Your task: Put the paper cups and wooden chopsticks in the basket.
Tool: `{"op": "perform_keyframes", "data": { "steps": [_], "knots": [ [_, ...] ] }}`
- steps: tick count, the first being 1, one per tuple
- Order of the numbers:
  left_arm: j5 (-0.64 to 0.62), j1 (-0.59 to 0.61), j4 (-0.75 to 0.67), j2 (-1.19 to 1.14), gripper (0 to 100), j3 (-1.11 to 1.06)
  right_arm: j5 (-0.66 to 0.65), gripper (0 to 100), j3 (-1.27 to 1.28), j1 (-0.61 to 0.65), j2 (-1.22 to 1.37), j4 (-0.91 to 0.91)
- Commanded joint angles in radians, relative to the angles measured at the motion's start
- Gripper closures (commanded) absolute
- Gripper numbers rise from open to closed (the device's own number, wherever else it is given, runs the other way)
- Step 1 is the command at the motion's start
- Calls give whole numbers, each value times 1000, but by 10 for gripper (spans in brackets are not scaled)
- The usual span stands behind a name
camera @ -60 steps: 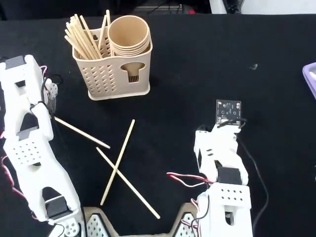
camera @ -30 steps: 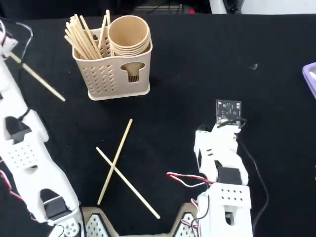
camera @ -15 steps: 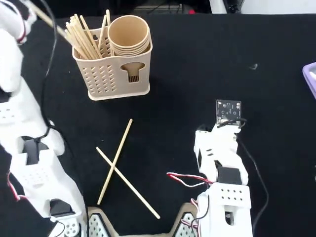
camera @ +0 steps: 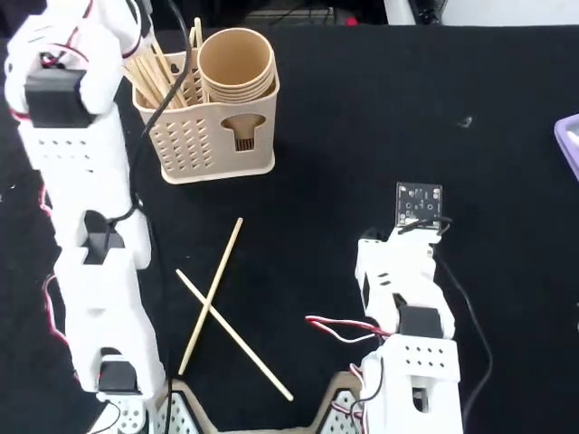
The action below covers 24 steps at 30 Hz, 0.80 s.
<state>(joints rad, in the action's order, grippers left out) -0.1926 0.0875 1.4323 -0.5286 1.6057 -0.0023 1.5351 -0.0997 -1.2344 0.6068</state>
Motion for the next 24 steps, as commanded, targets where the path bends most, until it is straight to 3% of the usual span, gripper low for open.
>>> {"op": "perform_keyframes", "data": {
  "steps": [1,6,11,17,24],
  "knots": [
    [58,-1,2,-9,970,53,-3,987,-28,11,-19,-26],
    [89,-5,52,-23,964,54,-3,987,-28,11,-19,-26],
    [86,1,52,-18,841,54,-3,987,-28,11,-19,-26],
    [94,5,61,18,850,56,-3,987,-27,11,-19,-26],
    [95,68,288,204,851,54,-3,987,-28,11,-19,-25]
  ]
}}
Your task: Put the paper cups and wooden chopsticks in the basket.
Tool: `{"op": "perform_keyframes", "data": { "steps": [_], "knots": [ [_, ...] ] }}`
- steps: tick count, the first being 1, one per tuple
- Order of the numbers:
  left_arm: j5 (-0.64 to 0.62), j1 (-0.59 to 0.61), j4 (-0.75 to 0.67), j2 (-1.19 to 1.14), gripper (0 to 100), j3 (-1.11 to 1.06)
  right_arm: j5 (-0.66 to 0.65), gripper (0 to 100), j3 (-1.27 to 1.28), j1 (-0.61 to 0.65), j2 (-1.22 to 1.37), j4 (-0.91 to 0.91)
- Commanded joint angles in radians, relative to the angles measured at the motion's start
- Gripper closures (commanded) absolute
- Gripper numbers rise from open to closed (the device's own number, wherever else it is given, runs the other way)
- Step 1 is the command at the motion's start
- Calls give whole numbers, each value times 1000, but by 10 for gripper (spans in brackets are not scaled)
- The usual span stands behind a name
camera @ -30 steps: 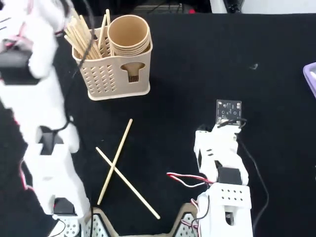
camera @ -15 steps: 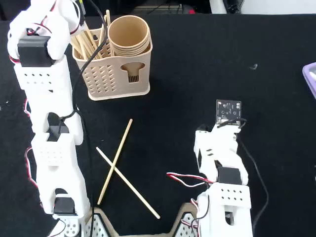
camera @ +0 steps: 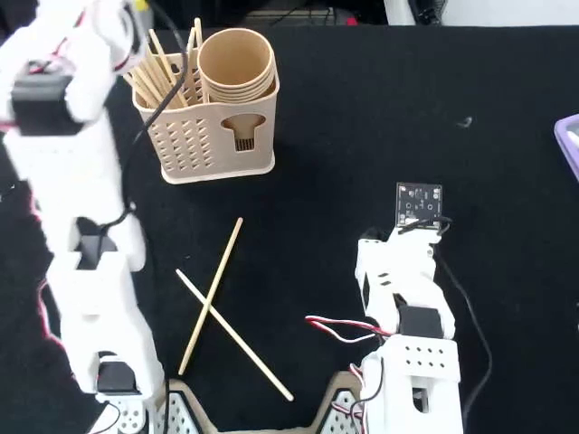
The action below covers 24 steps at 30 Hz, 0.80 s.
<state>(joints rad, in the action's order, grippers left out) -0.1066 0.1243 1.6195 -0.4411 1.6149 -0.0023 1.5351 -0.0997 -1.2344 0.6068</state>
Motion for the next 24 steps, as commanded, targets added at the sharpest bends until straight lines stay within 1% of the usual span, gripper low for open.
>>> {"op": "perform_keyframes", "data": {
  "steps": [1,3,5,9,11,13,15,17,19,21,24],
  "knots": [
    [9,48,150,137,852,41,-3,987,-31,11,-19,-25],
    [8,97,146,167,852,-18,-3,987,-41,14,-21,-21],
    [5,183,146,192,852,-122,-17,987,-71,40,-21,-3],
    [8,297,146,261,852,-406,-141,986,-202,130,-21,157],
    [8,352,146,338,852,-576,-212,986,-252,212,-21,224],
    [11,395,146,434,852,-756,-293,986,-282,322,-18,258],
    [51,437,143,535,852,-941,-338,969,-306,420,-8,275],
    [114,476,124,626,852,-1125,-316,900,-331,488,-7,292],
    [158,522,64,706,852,-1339,-245,845,-360,529,1,299],
    [183,565,-38,779,852,-1580,-192,850,-400,562,38,301],
    [218,622,-232,868,852,-1942,-163,866,-481,624,137,316]
  ]
}}
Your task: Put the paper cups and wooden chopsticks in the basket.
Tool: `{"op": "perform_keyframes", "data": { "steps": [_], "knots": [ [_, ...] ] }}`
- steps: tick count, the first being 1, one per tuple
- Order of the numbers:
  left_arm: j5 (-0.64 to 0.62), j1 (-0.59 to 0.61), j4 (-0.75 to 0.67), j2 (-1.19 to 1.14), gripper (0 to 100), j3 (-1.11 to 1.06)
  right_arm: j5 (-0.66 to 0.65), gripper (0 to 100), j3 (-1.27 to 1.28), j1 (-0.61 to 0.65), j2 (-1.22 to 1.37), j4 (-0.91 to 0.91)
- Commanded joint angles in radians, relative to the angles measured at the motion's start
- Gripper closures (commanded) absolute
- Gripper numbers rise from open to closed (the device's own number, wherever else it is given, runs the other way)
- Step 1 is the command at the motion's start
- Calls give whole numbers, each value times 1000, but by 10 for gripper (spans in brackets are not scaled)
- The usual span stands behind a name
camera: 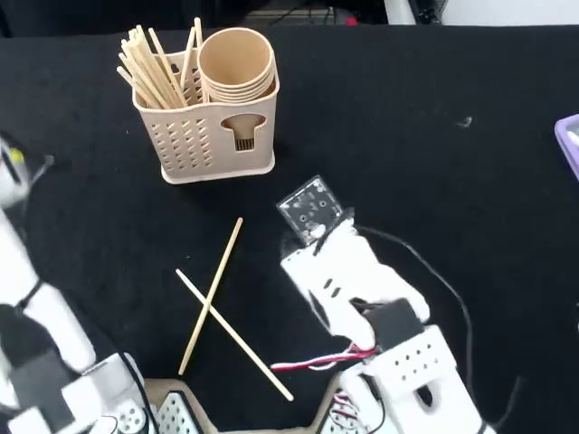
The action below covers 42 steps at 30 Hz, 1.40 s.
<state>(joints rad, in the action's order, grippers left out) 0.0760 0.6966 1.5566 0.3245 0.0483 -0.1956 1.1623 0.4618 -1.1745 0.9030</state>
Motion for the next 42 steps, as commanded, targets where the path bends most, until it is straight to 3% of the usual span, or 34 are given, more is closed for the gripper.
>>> {"op": "perform_keyframes", "data": {
  "steps": [1,6,11,14,20,26,33,42],
  "knots": [
    [46,65,-236,132,852,-487,37,866,-142,89,117,35],
    [66,104,-520,269,852,-912,112,864,-275,235,340,69],
    [66,136,-611,400,852,-1142,201,864,-275,345,567,-26],
    [66,148,-615,466,852,-1222,267,858,-288,396,690,-115],
    [58,143,-615,578,852,-1330,408,750,-341,489,906,-216],
    [57,142,-609,683,852,-1395,505,770,-435,500,995,-215],
    [57,142,-608,802,852,-1438,508,766,-441,638,1046,-230],
    [57,142,-543,928,852,-1461,539,765,-478,539,1194,-242]
  ]
}}
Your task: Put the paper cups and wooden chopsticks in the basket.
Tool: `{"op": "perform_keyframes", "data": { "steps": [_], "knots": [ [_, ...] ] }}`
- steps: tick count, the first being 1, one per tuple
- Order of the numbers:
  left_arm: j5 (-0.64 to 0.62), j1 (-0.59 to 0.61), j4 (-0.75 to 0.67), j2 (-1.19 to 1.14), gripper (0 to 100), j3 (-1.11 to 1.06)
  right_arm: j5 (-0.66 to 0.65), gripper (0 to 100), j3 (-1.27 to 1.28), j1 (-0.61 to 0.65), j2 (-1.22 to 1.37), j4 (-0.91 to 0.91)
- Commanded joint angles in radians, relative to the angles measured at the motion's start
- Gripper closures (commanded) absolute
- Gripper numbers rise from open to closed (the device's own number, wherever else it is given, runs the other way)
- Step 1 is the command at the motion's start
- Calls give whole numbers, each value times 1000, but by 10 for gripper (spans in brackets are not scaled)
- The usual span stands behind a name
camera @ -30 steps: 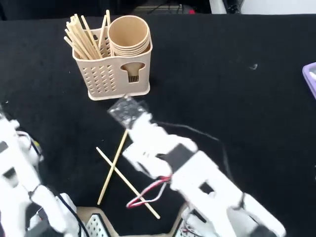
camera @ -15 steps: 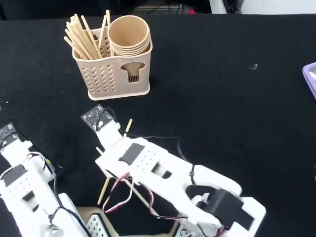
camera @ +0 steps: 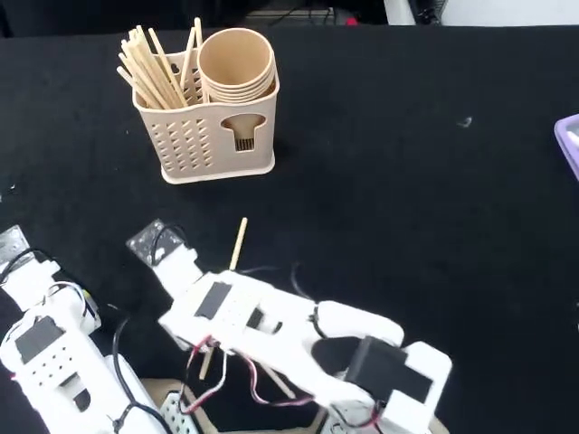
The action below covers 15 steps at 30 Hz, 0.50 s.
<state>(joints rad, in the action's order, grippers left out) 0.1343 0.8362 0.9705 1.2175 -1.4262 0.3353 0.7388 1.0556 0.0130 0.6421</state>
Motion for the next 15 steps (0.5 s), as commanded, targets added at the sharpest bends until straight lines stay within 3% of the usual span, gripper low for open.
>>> {"op": "perform_keyframes", "data": {
  "steps": [1,5,9,15],
  "knots": [
    [-2,2,54,46,852,13,6,765,-68,-68,7,37],
    [-2,2,61,84,852,7,-11,765,-136,-109,7,163],
    [-2,2,63,92,852,5,-141,767,-176,-135,7,298],
    [-2,2,63,94,852,5,-199,764,-173,-137,-16,358]
  ]
}}
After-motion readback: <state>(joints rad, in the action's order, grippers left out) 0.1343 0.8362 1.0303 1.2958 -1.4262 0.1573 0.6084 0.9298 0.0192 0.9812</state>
